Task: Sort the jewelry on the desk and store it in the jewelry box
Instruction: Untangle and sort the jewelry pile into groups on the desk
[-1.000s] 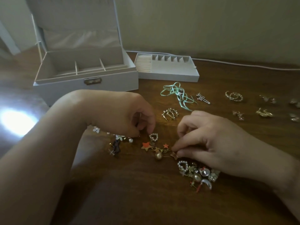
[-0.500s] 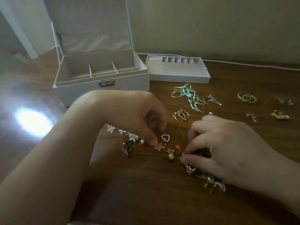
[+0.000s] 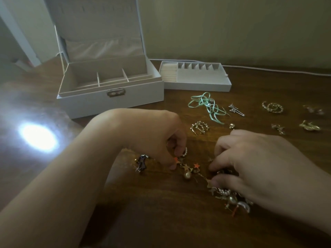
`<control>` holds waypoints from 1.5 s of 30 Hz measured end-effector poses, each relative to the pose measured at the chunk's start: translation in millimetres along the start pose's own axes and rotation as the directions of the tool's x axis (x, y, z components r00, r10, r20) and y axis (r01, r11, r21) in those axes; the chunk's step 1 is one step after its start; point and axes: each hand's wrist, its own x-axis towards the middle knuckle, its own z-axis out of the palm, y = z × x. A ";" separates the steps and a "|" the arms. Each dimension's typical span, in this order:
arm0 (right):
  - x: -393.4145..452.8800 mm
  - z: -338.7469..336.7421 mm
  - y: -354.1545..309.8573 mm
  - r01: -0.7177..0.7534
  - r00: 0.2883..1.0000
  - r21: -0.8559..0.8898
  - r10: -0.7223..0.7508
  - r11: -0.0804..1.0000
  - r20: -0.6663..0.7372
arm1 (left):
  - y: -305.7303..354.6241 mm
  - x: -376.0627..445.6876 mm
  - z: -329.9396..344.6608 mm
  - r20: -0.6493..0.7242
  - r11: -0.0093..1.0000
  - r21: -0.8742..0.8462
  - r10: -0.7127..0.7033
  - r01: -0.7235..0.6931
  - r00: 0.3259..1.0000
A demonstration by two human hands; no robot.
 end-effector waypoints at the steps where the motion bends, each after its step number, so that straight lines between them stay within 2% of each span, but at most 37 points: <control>1: -0.5 -0.4 -1.2 0.002 1.000 -0.011 -0.002 1.000 0.007 | -0.5 0.1 0.2 0.005 1.000 0.005 -0.006 0.006 1.000; 10: -1.6 -2.2 -5.4 -0.002 0.999 -0.054 0.004 0.999 0.042 | -3.4 -3.6 -4.1 0.029 1.000 -0.021 0.008 -0.008 1.000; 15: -2.4 -0.5 -5.7 -0.023 1.000 0.003 0.023 1.000 0.002 | -9.2 -12.3 -10.7 -0.120 0.986 -0.144 0.065 -0.082 0.991; 19: 3.2 7.5 1.5 -0.020 0.987 0.084 0.033 0.996 -0.159 | -5.3 -11.9 -11.4 -0.205 0.961 -0.210 0.134 -0.178 0.970; 23: 8.6 12.6 5.1 -0.011 0.971 0.137 0.043 0.990 -0.236 | -5.3 -9.4 -11.1 -0.351 0.942 -0.235 0.149 -0.241 0.924; 29: 13.8 16.1 10.0 -0.009 0.928 0.269 0.108 0.963 -0.356 | -4.7 -7.6 -11.0 -0.471 0.858 -0.349 0.186 -0.376 0.862; 32: 16.1 16.5 17.6 -0.030 0.899 0.364 0.184 0.931 -0.397 | -2.6 -6.0 -10.9 -0.516 0.796 -0.403 0.210 -0.451 0.831; 34: 17.6 15.2 21.1 -0.036 0.903 0.464 0.229 0.885 -0.365 | -2.0 -3.8 -10.3 -0.550 0.759 -0.431 0.207 -0.488 0.809; 37: 21.2 16.9 22.7 0.018 0.922 0.568 0.206 0.823 -0.327 | -2.3 -1.2 -10.1 -0.580 0.716 -0.461 0.204 -0.524 0.789; 41: 21.6 19.6 21.5 0.144 0.923 0.678 0.149 0.721 -0.354 | -3.1 -3.0 -11.5 -0.598 0.688 -0.512 0.143 -0.514 0.788; 45: 21.1 18.5 22.7 0.180 0.931 0.720 0.122 0.670 -0.345 | -6.4 0.0 -10.6 -0.582 0.707 -0.562 0.031 -0.429 0.813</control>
